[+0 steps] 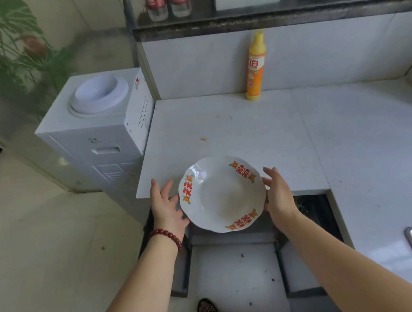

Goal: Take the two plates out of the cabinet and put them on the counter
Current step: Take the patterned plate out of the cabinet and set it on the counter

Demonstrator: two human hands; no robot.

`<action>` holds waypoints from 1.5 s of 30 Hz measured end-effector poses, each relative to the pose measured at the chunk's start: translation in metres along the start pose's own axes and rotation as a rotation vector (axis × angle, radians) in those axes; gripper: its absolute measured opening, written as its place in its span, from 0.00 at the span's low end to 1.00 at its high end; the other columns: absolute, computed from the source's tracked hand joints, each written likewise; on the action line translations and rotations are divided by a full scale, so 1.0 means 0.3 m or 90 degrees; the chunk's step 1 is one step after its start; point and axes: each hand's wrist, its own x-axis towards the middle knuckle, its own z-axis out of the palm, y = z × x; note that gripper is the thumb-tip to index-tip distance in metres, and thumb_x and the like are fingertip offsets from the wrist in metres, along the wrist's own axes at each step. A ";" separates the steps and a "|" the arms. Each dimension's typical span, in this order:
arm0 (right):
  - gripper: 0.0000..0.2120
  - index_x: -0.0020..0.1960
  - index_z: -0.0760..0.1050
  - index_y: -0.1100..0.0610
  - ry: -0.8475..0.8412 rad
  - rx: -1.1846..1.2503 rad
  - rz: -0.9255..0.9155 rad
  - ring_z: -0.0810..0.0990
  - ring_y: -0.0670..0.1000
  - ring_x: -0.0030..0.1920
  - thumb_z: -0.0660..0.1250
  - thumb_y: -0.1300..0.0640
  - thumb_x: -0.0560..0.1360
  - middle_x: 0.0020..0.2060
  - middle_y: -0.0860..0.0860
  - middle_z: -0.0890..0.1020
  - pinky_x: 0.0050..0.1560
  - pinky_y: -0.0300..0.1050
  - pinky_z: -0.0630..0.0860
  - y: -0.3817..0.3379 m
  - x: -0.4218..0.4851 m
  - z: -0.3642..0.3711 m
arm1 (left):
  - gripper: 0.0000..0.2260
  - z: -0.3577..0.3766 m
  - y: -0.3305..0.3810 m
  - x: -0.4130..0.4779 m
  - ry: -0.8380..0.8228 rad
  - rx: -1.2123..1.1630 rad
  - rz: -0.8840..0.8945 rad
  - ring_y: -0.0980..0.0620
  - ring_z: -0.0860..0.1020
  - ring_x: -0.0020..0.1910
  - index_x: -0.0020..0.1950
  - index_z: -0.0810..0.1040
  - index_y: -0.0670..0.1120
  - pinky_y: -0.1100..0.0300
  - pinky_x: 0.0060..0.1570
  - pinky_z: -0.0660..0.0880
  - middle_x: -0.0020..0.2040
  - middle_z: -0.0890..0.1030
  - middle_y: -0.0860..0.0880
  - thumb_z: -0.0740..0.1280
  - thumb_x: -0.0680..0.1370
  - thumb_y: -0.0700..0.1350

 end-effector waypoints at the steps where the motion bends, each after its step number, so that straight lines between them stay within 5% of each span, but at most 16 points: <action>1: 0.26 0.70 0.64 0.47 0.003 0.000 -0.004 0.71 0.53 0.58 0.47 0.38 0.77 0.68 0.52 0.71 0.61 0.58 0.69 -0.015 0.022 0.015 | 0.29 0.009 0.021 0.022 0.000 0.001 0.002 0.41 0.67 0.69 0.67 0.69 0.57 0.42 0.60 0.66 0.74 0.65 0.45 0.52 0.72 0.69; 5: 0.24 0.71 0.62 0.48 0.011 -0.003 -0.032 0.71 0.57 0.64 0.46 0.41 0.79 0.69 0.54 0.70 0.59 0.59 0.69 -0.076 0.126 0.090 | 0.29 0.052 0.111 0.142 -0.006 0.010 0.006 0.40 0.67 0.68 0.66 0.70 0.56 0.40 0.63 0.64 0.73 0.66 0.44 0.52 0.72 0.69; 14: 0.24 0.72 0.61 0.49 0.025 0.037 -0.033 0.71 0.54 0.58 0.46 0.42 0.79 0.67 0.54 0.71 0.64 0.61 0.68 -0.238 0.383 0.250 | 0.29 0.172 0.341 0.424 -0.071 0.063 0.004 0.42 0.69 0.66 0.68 0.69 0.57 0.44 0.55 0.66 0.73 0.66 0.45 0.53 0.72 0.69; 19: 0.24 0.71 0.62 0.49 0.033 0.037 -0.022 0.70 0.54 0.60 0.49 0.43 0.77 0.66 0.54 0.71 0.66 0.62 0.66 -0.300 0.523 0.311 | 0.29 0.239 0.413 0.559 -0.063 0.109 -0.009 0.46 0.69 0.61 0.68 0.68 0.56 0.42 0.62 0.62 0.72 0.68 0.44 0.50 0.73 0.68; 24: 0.24 0.72 0.61 0.47 0.010 0.020 -0.013 0.69 0.56 0.64 0.49 0.44 0.77 0.69 0.55 0.68 0.65 0.62 0.66 -0.359 0.676 0.342 | 0.30 0.311 0.467 0.695 -0.055 0.117 -0.029 0.45 0.68 0.66 0.69 0.66 0.56 0.43 0.59 0.64 0.72 0.67 0.43 0.48 0.73 0.69; 29: 0.25 0.73 0.59 0.48 -0.029 0.042 0.008 0.69 0.57 0.66 0.47 0.41 0.79 0.71 0.56 0.67 0.55 0.55 0.69 -0.418 0.831 0.359 | 0.30 0.396 0.513 0.822 -0.030 0.113 -0.038 0.46 0.68 0.64 0.70 0.66 0.56 0.45 0.54 0.65 0.71 0.68 0.44 0.48 0.73 0.69; 45: 0.25 0.73 0.59 0.49 -0.038 0.029 0.063 0.64 0.59 0.71 0.46 0.40 0.79 0.73 0.56 0.65 0.63 0.62 0.65 -0.488 1.128 0.375 | 0.30 0.533 0.512 1.083 0.025 0.117 -0.064 0.44 0.67 0.69 0.70 0.66 0.57 0.40 0.62 0.63 0.72 0.68 0.45 0.49 0.73 0.69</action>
